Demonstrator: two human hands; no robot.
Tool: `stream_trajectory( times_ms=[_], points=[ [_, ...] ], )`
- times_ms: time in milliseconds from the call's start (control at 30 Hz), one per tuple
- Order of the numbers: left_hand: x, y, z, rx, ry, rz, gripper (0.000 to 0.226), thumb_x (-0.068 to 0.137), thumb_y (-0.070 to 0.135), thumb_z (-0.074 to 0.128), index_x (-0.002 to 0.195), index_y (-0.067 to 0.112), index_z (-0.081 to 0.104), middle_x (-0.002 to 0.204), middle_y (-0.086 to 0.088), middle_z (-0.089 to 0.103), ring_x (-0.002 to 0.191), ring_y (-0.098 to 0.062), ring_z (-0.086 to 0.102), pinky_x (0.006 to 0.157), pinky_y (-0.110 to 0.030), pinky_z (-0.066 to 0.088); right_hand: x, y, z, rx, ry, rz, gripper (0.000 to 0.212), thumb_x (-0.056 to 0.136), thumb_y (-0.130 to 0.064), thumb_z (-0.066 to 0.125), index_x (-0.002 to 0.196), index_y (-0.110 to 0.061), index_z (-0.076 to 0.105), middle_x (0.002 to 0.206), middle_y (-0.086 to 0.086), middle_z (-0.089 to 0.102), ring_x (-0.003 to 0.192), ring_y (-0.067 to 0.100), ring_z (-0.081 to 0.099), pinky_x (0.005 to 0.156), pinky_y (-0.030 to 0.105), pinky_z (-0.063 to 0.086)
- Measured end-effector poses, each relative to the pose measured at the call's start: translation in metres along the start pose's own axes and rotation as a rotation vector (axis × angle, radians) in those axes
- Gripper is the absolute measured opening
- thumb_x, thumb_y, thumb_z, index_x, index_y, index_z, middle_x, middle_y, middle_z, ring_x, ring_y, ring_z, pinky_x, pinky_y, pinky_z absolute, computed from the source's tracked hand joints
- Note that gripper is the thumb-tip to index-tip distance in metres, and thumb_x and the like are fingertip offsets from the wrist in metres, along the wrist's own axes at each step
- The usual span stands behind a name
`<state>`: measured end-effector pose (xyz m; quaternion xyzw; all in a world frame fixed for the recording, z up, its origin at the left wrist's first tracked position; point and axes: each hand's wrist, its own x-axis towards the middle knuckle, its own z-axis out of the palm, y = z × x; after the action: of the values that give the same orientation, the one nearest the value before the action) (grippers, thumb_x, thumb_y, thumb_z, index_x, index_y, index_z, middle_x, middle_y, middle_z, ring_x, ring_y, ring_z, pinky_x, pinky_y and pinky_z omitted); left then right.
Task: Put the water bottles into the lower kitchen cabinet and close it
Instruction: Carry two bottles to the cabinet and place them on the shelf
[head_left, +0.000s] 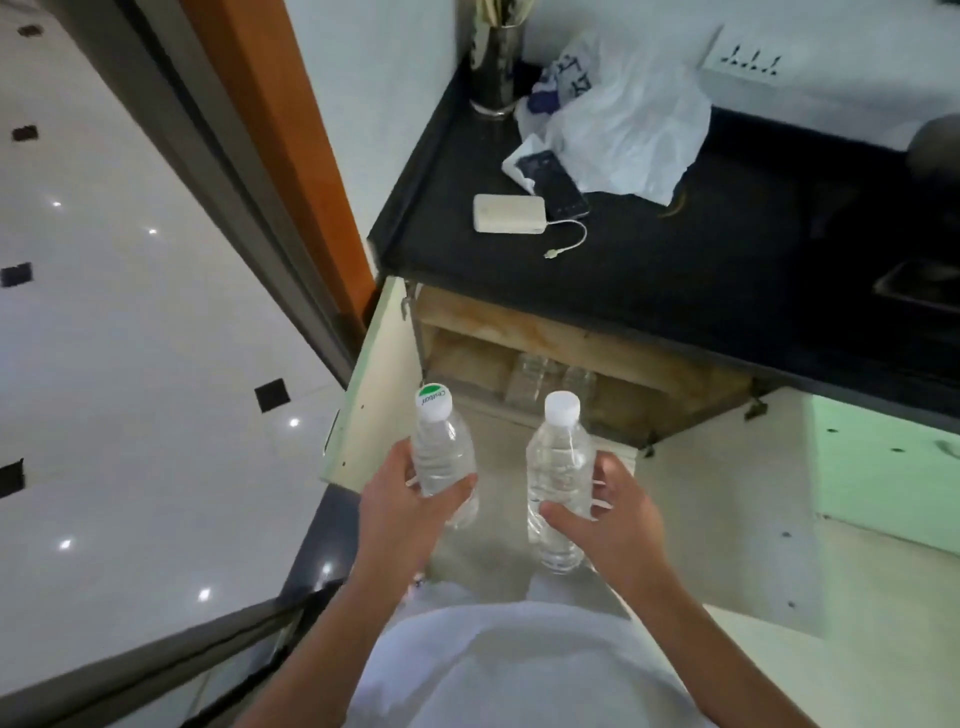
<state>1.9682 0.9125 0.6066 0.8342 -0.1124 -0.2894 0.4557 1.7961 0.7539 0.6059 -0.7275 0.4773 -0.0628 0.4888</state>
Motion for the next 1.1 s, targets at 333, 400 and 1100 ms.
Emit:
stream_trajectory(
  times_ms=[333, 400, 1100],
  points=[
    [0.026, 0.019, 0.023, 0.082, -0.152, 0.021, 0.061, 0.069, 0.040, 0.091, 0.120, 0.032, 0.060, 0.109, 0.016, 0.070, 0.099, -0.003, 0.067, 0.083, -0.025, 0.053, -0.003, 0.024, -0.012, 0.142, 0.128, 0.130, 0.052, 0.066, -0.034, 0.091, 0.105, -0.045, 0.058, 0.100, -0.030, 0.069, 0.091, -0.006, 0.068, 0.079, 0.025, 0.057],
    [0.024, 0.021, 0.028, 0.103, -0.137, 0.011, 0.060, 0.070, 0.040, 0.090, 0.120, 0.032, 0.059, 0.109, 0.017, 0.069, 0.099, -0.002, 0.066, 0.084, -0.025, 0.053, 0.008, 0.028, -0.015, 0.161, 0.116, 0.134, 0.050, 0.068, -0.030, 0.091, 0.105, -0.040, 0.059, 0.098, -0.034, 0.068, 0.088, -0.007, 0.068, 0.077, 0.022, 0.056],
    [0.152, -0.085, 0.193, 0.161, -0.189, -0.046, 0.049, 0.070, 0.029, 0.091, 0.111, 0.032, 0.065, 0.097, 0.018, 0.074, 0.087, 0.008, 0.069, 0.073, -0.013, 0.053, 0.170, 0.168, 0.046, 0.226, 0.106, 0.283, 0.046, 0.071, -0.045, 0.086, 0.108, -0.042, 0.059, 0.093, -0.028, 0.069, 0.084, -0.007, 0.068, 0.079, 0.025, 0.058]
  ],
)
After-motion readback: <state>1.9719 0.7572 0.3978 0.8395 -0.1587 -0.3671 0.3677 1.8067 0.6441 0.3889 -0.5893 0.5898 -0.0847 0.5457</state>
